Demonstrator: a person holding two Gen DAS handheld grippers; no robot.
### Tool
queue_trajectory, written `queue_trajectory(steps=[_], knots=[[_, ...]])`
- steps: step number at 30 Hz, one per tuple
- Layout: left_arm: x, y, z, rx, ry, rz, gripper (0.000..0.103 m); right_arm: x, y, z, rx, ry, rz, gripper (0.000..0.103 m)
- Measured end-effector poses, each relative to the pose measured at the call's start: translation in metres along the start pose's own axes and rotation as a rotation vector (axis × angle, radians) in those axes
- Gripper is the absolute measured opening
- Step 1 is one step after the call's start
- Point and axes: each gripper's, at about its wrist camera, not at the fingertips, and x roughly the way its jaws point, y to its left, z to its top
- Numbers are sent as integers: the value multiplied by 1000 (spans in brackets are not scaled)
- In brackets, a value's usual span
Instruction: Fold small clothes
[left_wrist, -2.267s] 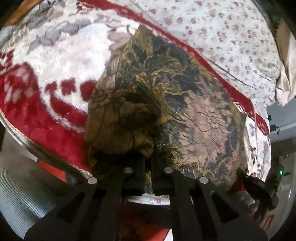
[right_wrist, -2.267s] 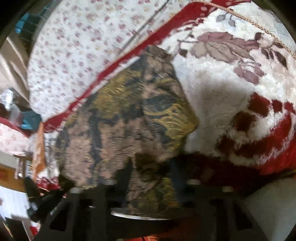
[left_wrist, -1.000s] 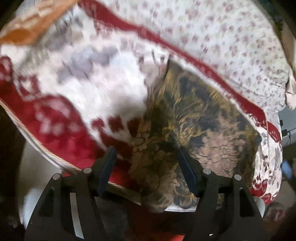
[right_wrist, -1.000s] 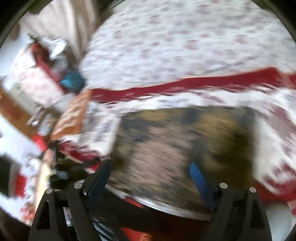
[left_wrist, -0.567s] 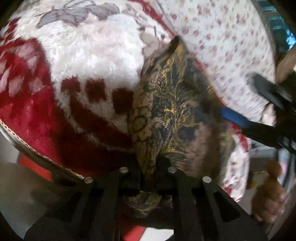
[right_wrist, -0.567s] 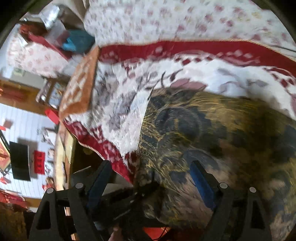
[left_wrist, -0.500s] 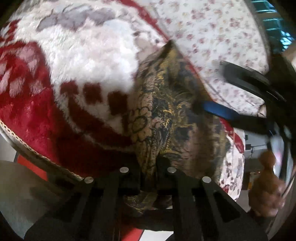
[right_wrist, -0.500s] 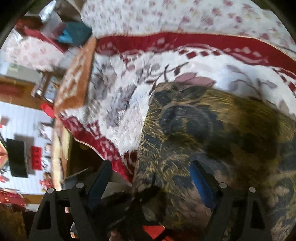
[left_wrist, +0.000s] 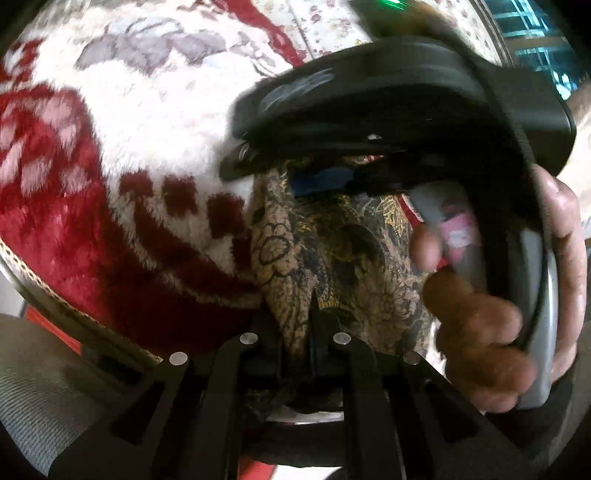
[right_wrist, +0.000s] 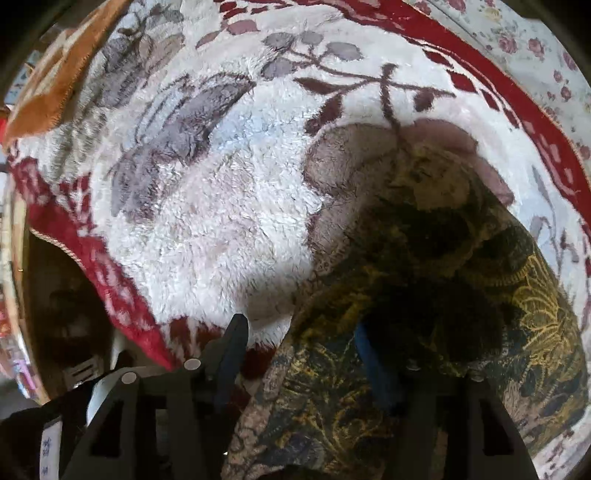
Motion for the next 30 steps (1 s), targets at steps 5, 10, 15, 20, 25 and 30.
queue_trajectory(steps=[5,10,15,20,25,30], knots=[[-4,-7,0,21,-24,1,8,-8,2,-5,-20,-48,-104,9],[-17,-38,-12,141,-84,22,8,-40,-41,-27,67,-199,148,8],[-38,-89,-36,278,-114,11,8,-89,-103,-92,182,-426,437,8],[-48,-171,-68,474,-138,-9,8,-141,-144,-167,244,-634,586,7],[-19,-252,-95,639,-62,-47,8,-165,-213,-249,362,-823,679,7],[56,-310,-131,763,73,-9,8,-135,-304,-331,545,-915,787,7]])
